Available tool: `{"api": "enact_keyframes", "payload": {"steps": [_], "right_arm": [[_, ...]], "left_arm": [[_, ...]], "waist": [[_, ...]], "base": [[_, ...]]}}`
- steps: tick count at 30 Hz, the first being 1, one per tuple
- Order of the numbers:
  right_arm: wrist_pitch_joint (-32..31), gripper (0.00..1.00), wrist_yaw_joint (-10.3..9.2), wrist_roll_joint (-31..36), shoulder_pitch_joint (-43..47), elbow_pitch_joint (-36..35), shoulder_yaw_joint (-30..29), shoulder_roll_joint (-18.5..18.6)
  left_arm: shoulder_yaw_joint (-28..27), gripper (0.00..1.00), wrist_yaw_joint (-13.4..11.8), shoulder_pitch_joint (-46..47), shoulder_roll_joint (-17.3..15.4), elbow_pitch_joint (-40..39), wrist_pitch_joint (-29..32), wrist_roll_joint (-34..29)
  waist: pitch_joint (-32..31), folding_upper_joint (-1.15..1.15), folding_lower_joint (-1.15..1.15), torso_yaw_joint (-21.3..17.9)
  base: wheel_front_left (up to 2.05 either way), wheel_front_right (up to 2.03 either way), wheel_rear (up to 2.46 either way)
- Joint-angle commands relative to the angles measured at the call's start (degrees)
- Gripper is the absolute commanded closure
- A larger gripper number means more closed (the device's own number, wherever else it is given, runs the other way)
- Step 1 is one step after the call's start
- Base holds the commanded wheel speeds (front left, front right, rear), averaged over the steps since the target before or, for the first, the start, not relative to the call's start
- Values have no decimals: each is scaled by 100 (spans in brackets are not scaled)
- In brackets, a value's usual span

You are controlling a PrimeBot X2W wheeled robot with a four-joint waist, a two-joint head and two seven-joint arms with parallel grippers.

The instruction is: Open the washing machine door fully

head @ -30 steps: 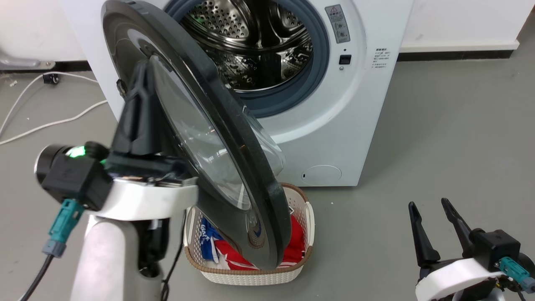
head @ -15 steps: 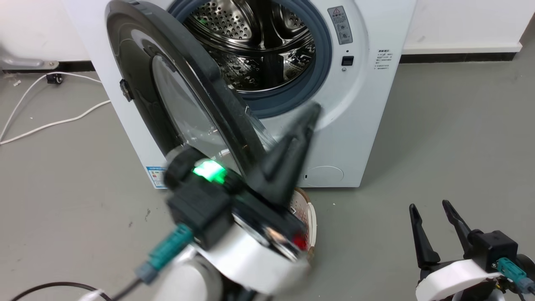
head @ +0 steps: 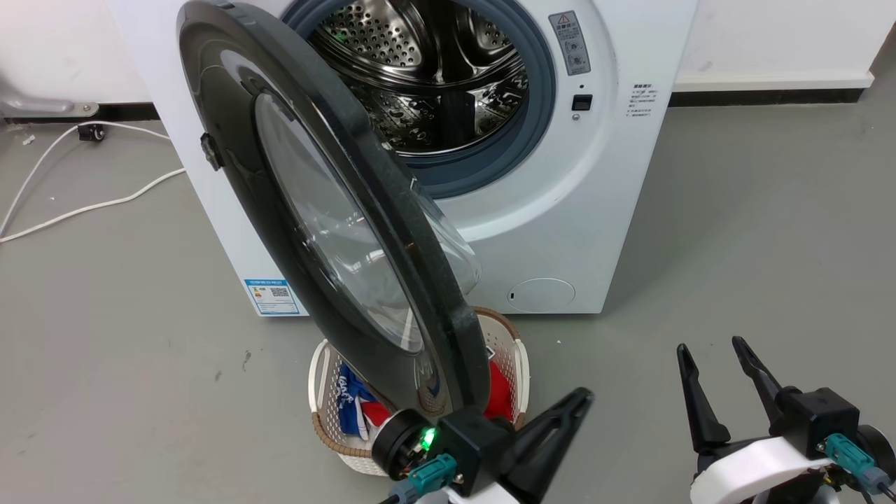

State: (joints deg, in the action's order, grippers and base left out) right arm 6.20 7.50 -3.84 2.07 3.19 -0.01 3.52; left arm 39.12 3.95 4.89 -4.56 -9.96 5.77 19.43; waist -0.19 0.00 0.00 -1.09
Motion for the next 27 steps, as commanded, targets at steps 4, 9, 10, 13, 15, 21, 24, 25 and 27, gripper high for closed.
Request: {"api": "enact_keyframes", "payload": {"steps": [4, 9, 10, 13, 15, 21, 24, 25, 27], "right_arm": [[-13, 0, -1, 48, 6, -57, 22, -22], [-39, 0, -1, 39, 12, -82, 20, -24], [-42, 0, -1, 41, 14, -85, 27, -25], [-39, 0, -1, 44, 13, -99, 38, -26], [-39, 0, -1, 45, 5, -112, 34, -27], [-33, 0, -1, 35, -58, -119, 52, -24], [-15, 0, -1, 57, -72, -96, 19, -23], [-12, 0, -1, 64, -73, -82, 13, -23], [0, 0, -1, 64, -76, -68, 1, -26]], "left_arm": [[-111, 100, -130, 108, 13, 485, -289, -105], [-337, 100, -376, 372, 82, 1055, -686, -106], [-384, 100, -433, 436, 92, 1155, -754, -97], [-512, 100, -577, 605, 113, 1427, -892, -32], [-577, 100, -646, 692, 125, 1570, -969, 19], [-705, 100, -753, 864, 115, 1825, -1080, 126], [-730, 100, -789, 833, 83, 1853, -1101, 140], [-747, 100, -813, 786, 69, 1856, -1080, 160], [-760, 100, -851, 709, 19, 1819, -1056, 159]], "waist": [[-5, 0, 0, -50], [5, 0, 0, -110], [5, 0, 0, -122], [16, 0, 0, -152], [34, 0, 0, -163], [113, 0, 0, -158], [136, 0, 0, -122], [133, 0, 0, -110], [126, 0, 0, -68]], "base": [[0, 0, 0], [0, 0, 0], [0, 0, 0], [0, 0, 0], [0, 0, 0], [0, 0, 0], [0, 0, 0], [0, 0, 0], [0, 0, 0]]}}
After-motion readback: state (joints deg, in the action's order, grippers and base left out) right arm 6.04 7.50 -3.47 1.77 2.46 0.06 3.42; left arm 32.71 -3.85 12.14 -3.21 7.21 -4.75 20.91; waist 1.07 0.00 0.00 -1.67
